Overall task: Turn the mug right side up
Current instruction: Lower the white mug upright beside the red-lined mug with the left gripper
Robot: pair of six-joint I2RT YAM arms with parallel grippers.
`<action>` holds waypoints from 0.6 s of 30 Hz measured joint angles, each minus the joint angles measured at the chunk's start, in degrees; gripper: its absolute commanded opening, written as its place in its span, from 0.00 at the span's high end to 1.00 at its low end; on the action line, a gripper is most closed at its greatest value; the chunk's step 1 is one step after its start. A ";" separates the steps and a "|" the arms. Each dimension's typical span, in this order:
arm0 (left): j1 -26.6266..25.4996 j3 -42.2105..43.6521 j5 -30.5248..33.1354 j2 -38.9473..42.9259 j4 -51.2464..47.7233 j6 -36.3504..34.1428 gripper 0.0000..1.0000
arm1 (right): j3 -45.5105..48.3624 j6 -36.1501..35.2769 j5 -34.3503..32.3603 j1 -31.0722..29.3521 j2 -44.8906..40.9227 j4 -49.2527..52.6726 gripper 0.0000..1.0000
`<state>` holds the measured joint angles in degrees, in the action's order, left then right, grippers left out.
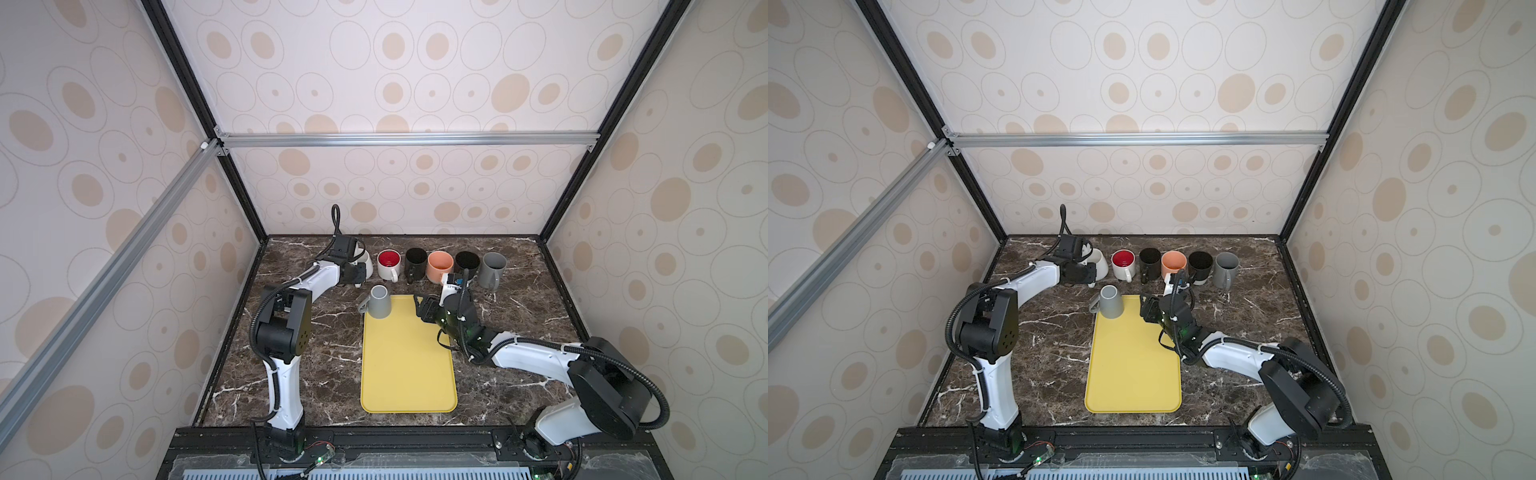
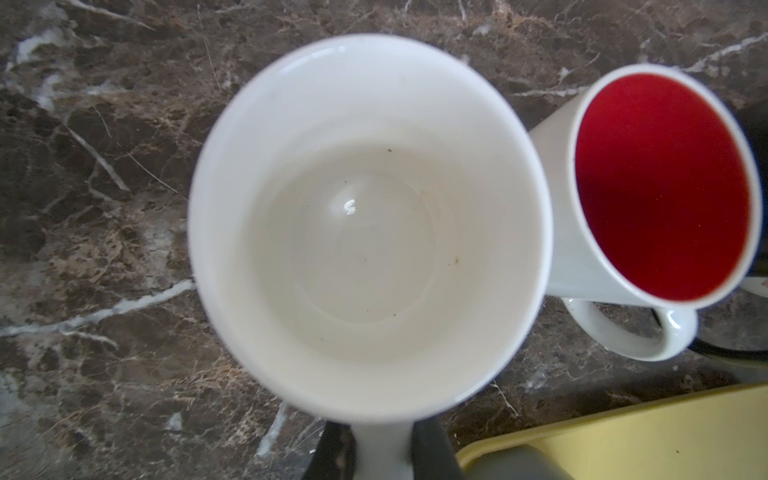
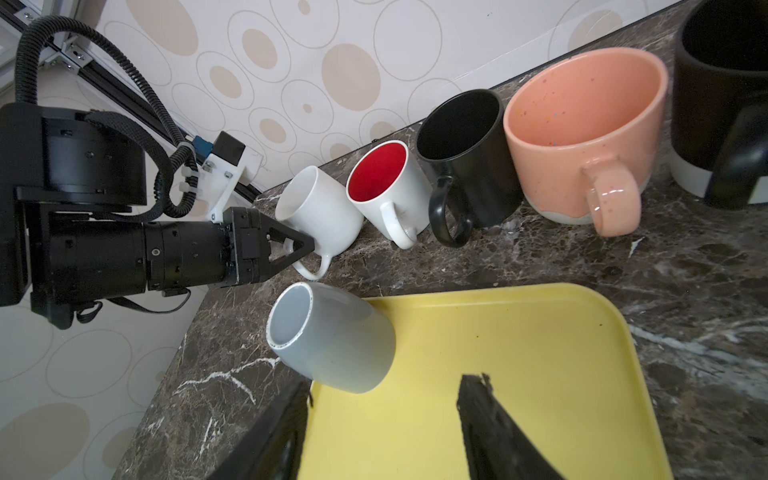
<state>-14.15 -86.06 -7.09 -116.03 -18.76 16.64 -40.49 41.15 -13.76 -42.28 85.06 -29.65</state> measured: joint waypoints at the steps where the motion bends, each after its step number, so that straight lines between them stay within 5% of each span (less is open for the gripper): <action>1: 0.00 -0.28 0.04 -0.09 -0.22 -0.02 1.00 | 0.00 0.02 0.04 0.00 0.02 0.00 0.39; 15: -0.37 -1.86 0.76 -2.45 -0.48 -0.26 1.00 | 0.00 0.33 0.31 0.31 0.13 0.11 0.39; 18: -0.39 -2.19 0.79 -2.60 -0.63 -0.26 0.87 | 0.00 0.42 0.50 0.33 0.13 0.13 0.39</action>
<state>-14.55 -88.25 -6.31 -118.63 -19.40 16.38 -40.49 41.56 -13.26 -41.95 85.19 -29.52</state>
